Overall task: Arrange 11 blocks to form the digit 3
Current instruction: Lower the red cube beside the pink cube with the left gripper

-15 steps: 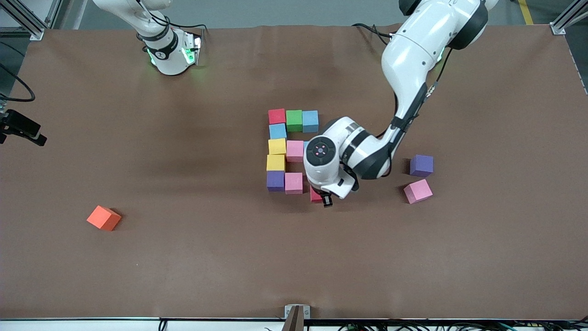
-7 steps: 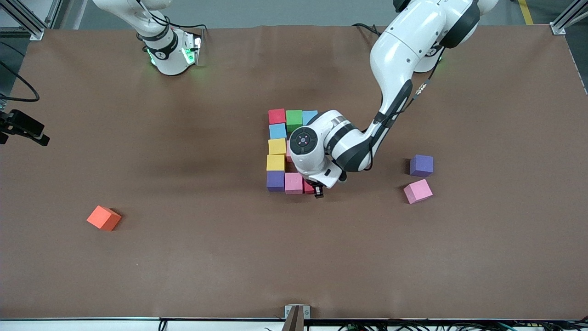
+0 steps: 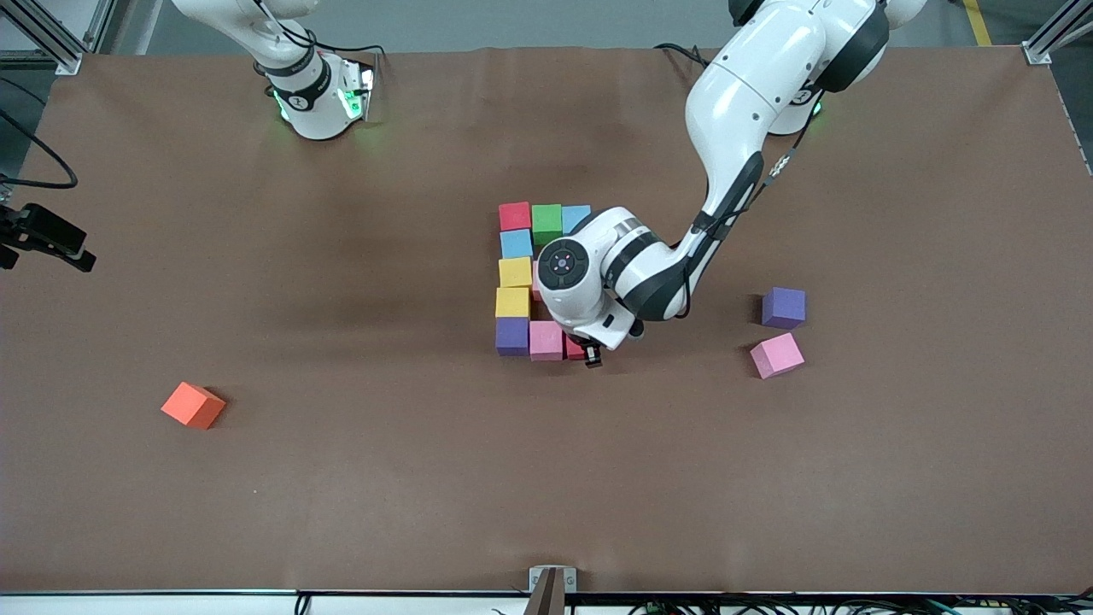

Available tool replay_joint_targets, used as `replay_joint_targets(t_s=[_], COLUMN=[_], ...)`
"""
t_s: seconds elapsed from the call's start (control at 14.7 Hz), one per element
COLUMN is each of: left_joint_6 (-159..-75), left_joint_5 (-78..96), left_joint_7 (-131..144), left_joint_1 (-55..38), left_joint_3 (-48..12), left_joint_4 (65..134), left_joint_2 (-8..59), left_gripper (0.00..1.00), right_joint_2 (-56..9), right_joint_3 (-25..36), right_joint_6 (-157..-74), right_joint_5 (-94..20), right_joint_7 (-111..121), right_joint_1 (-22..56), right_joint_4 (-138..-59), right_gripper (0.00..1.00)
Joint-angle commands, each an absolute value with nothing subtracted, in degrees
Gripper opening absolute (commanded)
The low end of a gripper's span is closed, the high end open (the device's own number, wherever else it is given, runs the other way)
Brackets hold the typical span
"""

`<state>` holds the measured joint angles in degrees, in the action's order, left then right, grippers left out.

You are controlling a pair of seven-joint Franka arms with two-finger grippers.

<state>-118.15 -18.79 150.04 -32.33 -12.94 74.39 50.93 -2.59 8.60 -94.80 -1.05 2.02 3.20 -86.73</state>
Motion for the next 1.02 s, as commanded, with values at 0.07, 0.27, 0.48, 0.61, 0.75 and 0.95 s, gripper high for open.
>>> replay_joint_targets(t_s=[0.07,0.27,0.48,0.61,0.75,0.95], left_joint_6=[-119.0,-120.1,-121.0,-121.0,-121.0,-121.0], left_joint_5=[-20.0,-19.9,-19.9,-20.0,-19.9,-19.5], left_joint_7=[151.6,151.6,151.6,151.5,151.6,151.6], left_joint_1=[-32.6,-32.6,-32.5,-32.6,-32.6,-32.6], left_joint_3=[-12.7,-12.7,-12.7,-12.7,-12.7,-12.7], left_joint_4=[74.7,74.6,74.7,74.7,74.7,74.5], left_joint_2=[51.0,51.3,51.5,51.9,51.9,52.3], left_gripper=[0.18,0.18,0.18,0.20,0.26,0.37], right_joint_2=[-1.9,-1.9,-1.9,-1.8,-1.8,-1.8], right_joint_3=[8.6,8.6,8.5,8.5,8.4,2.1], right_joint_6=[-94.8,-94.4,-94.3,-94.1,-94.3,-94.2], right_joint_5=[0.3,0.3,0.3,0.3,0.3,0.2], right_joint_7=[2.1,2.1,2.3,2.4,2.4,2.4], right_joint_1=[4.0,4.0,4.1,4.1,4.1,-1.5], right_joint_4=[-86.9,-87.0,-86.8,-86.9,-86.9,-86.8], right_gripper=[1.00,1.00,1.00,1.00,1.00,1.00])
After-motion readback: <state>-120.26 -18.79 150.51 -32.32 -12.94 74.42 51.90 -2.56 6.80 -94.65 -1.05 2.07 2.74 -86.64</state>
